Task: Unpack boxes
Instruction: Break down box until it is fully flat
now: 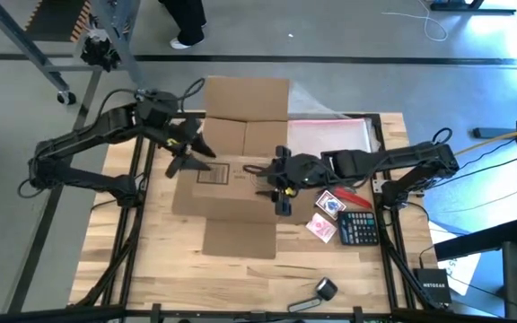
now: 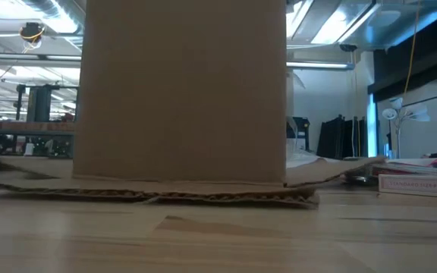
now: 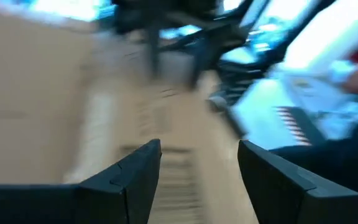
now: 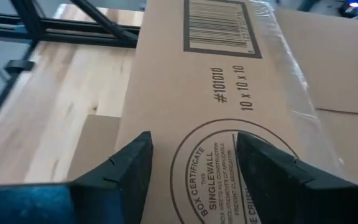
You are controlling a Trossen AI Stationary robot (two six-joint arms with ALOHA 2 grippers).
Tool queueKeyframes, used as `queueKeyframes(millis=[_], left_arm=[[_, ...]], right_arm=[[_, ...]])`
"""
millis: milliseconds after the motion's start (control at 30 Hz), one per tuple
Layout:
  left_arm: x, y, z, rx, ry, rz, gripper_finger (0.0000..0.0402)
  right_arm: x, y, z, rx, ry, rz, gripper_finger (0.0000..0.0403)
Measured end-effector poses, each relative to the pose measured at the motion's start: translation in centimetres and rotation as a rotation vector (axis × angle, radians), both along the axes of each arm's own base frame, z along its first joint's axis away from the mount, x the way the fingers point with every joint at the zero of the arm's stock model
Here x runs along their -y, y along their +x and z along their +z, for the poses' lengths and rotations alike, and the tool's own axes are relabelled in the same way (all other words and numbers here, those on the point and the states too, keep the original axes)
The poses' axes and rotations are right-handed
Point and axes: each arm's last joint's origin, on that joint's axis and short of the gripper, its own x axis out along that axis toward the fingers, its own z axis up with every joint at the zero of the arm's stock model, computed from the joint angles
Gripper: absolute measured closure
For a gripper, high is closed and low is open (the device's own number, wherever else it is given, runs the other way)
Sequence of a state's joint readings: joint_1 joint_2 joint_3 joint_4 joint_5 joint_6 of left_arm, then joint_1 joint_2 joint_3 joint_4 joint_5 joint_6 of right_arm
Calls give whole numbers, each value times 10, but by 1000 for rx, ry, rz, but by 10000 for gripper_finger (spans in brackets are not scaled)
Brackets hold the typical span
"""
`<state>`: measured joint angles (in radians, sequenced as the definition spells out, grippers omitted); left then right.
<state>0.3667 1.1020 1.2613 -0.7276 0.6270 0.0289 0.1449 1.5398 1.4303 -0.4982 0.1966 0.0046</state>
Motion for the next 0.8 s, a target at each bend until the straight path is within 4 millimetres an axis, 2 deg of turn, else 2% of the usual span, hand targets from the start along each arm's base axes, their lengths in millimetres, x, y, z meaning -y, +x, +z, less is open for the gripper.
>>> queueKeyframes(millis=[167,300,467,667,800], left_arm=[[9,4,6,76,-71,-140,192],[13,6,8,84,-73,-150,192],[7,1,10,77,18,27,192],[-5,-14,25,98,171,304,192],[-13,-17,18,39,237,375,192]], right_arm=[[3,0,0,-1,-46,-66,178],[3,0,-1,-2,-56,-73,178],[3,0,-1,-4,-57,-69,178],[2,1,0,13,-54,-59,178],[2,2,0,20,-49,-54,178]])
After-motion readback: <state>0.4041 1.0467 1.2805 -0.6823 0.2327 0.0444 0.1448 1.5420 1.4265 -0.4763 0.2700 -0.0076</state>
